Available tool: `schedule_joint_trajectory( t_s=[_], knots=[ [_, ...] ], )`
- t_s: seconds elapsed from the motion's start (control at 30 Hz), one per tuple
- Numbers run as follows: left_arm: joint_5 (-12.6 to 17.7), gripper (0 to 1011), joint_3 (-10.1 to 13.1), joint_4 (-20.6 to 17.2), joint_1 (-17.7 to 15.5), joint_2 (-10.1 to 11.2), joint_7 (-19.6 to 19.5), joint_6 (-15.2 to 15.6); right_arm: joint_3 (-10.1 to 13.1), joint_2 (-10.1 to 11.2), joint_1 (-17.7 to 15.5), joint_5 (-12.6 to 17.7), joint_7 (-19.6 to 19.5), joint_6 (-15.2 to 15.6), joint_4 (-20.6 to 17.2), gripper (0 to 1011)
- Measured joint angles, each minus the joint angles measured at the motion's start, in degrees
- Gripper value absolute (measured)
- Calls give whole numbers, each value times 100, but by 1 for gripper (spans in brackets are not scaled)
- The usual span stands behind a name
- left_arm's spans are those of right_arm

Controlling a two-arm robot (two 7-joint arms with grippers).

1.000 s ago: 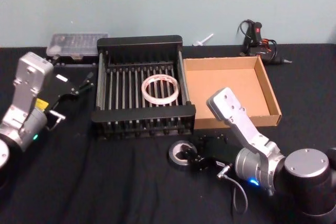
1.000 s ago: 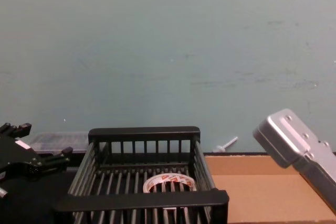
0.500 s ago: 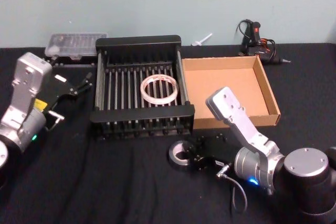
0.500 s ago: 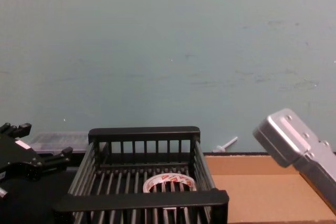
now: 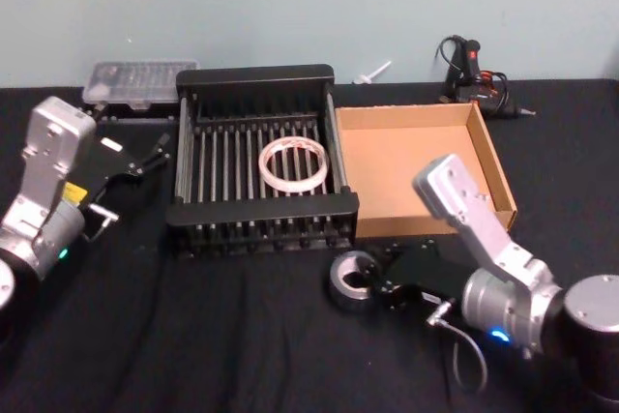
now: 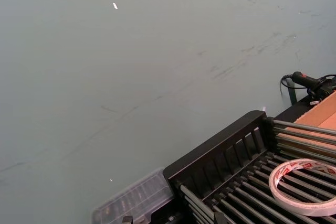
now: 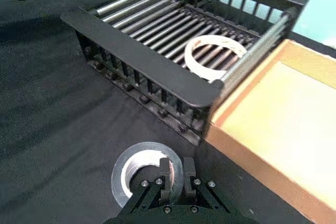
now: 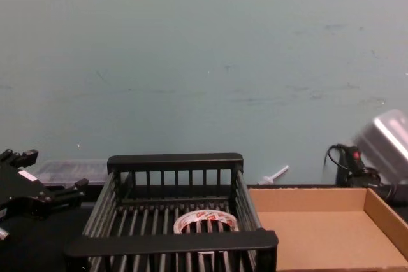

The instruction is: Pick up the white tape and place it into the black box , Pick up the silver tape and place it into the brown box.

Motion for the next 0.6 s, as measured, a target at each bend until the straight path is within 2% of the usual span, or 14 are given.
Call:
schedule_joint_trajectory(
  t_s=[0.27, 0.4, 0.6],
  knots=[
    [0, 1001, 0, 0, 0, 0, 0, 0, 323, 346, -324, 139, -53, -8, -375, 158],
    [0, 1001, 0, 0, 0, 0, 0, 0, 430, 433, -426, 173, -101, -11, -481, 158],
    [0, 1001, 0, 0, 0, 0, 0, 0, 757, 575, -638, 254, -263, -9, -669, 158]
  ],
)
